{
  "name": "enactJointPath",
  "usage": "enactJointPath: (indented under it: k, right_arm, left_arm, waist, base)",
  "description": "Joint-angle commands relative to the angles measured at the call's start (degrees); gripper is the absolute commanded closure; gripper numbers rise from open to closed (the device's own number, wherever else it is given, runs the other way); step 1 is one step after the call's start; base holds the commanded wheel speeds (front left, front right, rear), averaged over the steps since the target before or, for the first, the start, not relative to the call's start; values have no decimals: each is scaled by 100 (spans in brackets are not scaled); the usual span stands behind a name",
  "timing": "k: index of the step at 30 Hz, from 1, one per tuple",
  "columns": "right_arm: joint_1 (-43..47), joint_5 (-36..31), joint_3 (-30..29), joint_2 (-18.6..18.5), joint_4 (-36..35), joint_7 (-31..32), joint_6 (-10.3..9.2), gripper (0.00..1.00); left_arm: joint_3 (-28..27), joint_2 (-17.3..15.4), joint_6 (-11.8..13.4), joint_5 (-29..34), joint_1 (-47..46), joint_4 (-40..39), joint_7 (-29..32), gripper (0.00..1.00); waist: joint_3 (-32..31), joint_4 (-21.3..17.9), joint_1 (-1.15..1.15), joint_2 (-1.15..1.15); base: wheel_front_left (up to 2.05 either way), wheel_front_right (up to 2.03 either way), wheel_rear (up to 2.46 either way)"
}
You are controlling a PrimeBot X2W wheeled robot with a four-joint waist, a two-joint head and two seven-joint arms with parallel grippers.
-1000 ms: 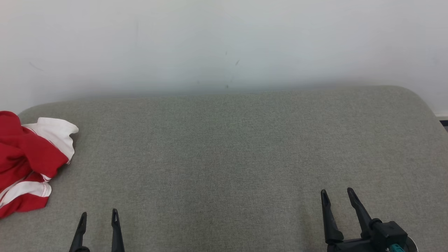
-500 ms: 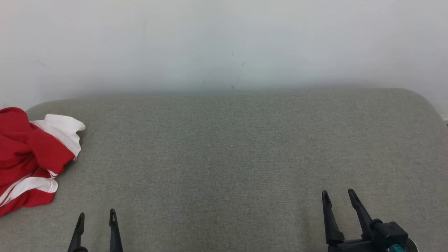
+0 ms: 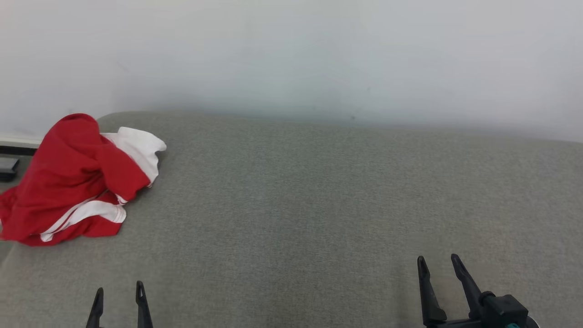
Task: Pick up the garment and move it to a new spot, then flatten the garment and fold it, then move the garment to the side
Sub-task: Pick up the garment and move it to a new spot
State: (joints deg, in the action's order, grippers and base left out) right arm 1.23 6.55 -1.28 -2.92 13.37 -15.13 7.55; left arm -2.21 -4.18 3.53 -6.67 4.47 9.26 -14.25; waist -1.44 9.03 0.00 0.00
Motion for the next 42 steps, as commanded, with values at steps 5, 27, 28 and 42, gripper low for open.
enactJointPath:
  k: [5,27,28,42]
  right_arm:
    - [90,46,9,7,61,-5,-12,0]
    - [16,123,196,6,143,-4,-12,0]
    - [-1,116,202,6,146,-4,-12,0]
    - [-44,68,214,6,157,-4,-12,0]
  left_arm:
    - [-38,-54,85,-28,107,-18,37,0]
    - [-267,-124,411,-193,276,-177,11,0]
    - [-272,-122,422,-195,278,-177,4,0]
    - [-262,-118,400,-354,-35,-14,-50,0]
  waist:
    - [-131,670,0,0]
    - [-21,1871,0,0]
    - [-12,1874,0,0]
    - [79,1707,0,0]
  base:
    - [0,0,0]
    - [0,0,0]
    - [0,0,0]
    - [0,0,0]
